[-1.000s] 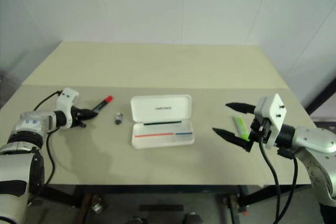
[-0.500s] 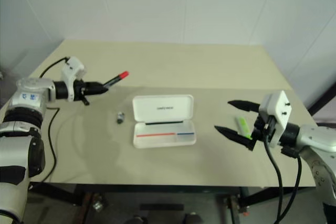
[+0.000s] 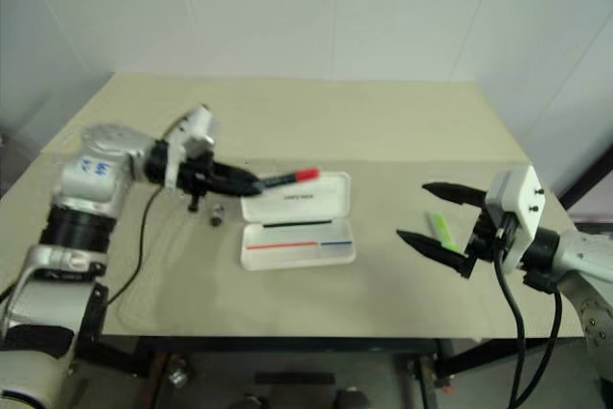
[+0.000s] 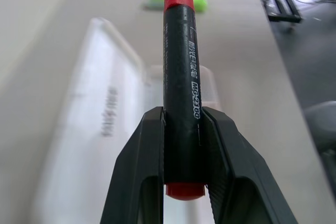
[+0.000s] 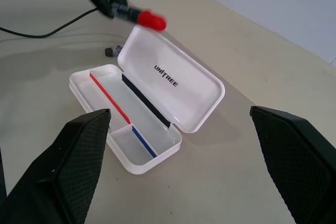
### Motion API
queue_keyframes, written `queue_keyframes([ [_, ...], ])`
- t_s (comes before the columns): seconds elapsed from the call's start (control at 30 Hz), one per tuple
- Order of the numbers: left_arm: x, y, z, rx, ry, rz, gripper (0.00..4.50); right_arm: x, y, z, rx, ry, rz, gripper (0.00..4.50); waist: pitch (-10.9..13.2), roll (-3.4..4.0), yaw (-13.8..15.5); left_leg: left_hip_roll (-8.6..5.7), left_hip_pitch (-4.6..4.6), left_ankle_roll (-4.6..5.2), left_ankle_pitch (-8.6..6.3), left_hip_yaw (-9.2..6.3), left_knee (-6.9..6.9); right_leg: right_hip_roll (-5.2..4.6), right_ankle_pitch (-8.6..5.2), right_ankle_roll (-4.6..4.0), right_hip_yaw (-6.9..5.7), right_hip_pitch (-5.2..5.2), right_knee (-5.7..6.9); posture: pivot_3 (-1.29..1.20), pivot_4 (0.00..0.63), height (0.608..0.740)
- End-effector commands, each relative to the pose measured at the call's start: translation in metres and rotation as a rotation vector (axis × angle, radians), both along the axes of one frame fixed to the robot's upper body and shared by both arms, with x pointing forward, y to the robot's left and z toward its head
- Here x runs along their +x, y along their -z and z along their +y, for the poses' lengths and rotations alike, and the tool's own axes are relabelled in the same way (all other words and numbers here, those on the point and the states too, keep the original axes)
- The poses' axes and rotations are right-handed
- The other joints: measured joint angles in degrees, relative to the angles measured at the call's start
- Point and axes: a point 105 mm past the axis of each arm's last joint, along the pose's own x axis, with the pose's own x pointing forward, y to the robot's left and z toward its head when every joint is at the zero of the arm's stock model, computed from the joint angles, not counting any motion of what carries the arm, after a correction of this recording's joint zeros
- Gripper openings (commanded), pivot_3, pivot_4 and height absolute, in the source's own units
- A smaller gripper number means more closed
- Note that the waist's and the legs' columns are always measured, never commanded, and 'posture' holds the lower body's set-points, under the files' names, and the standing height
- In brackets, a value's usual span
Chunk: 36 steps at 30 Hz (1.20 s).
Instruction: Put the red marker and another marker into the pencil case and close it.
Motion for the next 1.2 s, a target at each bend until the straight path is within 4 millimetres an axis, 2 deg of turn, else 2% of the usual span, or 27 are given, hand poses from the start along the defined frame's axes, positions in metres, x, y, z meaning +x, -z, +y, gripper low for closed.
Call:
queue_keyframes([
  [0.03, 0.003, 0.006, -0.022, 0.033, -0.015, -0.073, 0.66, -0.005, -0.01, -0.001, -0.01, 0.017, -0.066, 4.5, 0.0, 0.0, 0.2, 0.0, 0.0, 0.0, 0.0, -0.01, 0.04, 0.0, 0.0, 0.0, 0.0, 0.01, 0.01, 0.0, 0.15, 0.74],
  [0.17, 0.006, 0.023, -0.044, 0.06, -0.009, -0.078, 0.66, -0.006, -0.008, -0.003, -0.013, 0.03, -0.065, 4.5, 0.0, 0.0, 0.35, -0.05, -0.01, 0.01, 0.0, 0.01, 0.16, 0.0, 0.02, 0.04, 0.08, 0.03, 0.01, 0.0, 0.15, 0.74],
  [0.4, 0.024, 0.044, -0.058, 0.112, -0.075, -0.088, 0.66, -0.008, -0.008, -0.005, -0.017, 0.059, -0.071, 4.5, 0.0, 0.0, 0.24, -0.06, 0.01, 0.01, 0.0, 0.03, 0.14, 0.05, 0.03, 0.05, 0.15, 0.02, 0.01, 0.0, 0.15, 0.74],
  [0.6, 0.032, 0.052, -0.047, 0.161, -0.123, -0.104, 0.66, -0.014, -0.008, -0.008, -0.015, 0.09, -0.07, 4.5, 0.0, -0.01, 0.29, -0.07, -0.01, 0.01, 0.0, 0.04, 0.07, 0.05, 0.03, 0.06, 0.19, 0.01, -0.03, 0.0, 0.15, 0.74],
  [0.9, 0.032, 0.057, -0.031, 0.211, -0.144, -0.083, 0.66, -0.016, -0.007, -0.011, -0.015, 0.111, -0.069, 4.5, 0.0, -0.01, 0.33, -0.07, 0.0, 0.01, 0.0, 0.05, 0.05, 0.06, 0.03, 0.06, 0.21, 0.02, -0.03, 0.0, 0.15, 0.74],
  [0.97, 0.032, 0.057, -0.032, 0.205, -0.141, -0.08, 1.4, -0.016, -0.006, -0.011, -0.017, 0.113, -0.068, 4.5, 0.0, -0.01, 0.37, -0.07, 0.0, 0.01, 0.0, 0.05, 0.05, 0.06, 0.03, 0.06, 0.21, 0.02, -0.03, 0.0, 0.15, 0.74],
  [1.2, 0.026, 0.058, -0.033, 0.197, -0.119, -0.071, 3.53, -0.016, -0.006, -0.012, -0.02, 0.117, -0.068, 4.5, 0.0, -0.01, 0.37, -0.07, 0.0, 0.01, 0.0, 0.05, 0.04, 0.06, 0.03, 0.06, 0.21, 0.01, -0.03, 0.0, 0.15, 0.74],
])
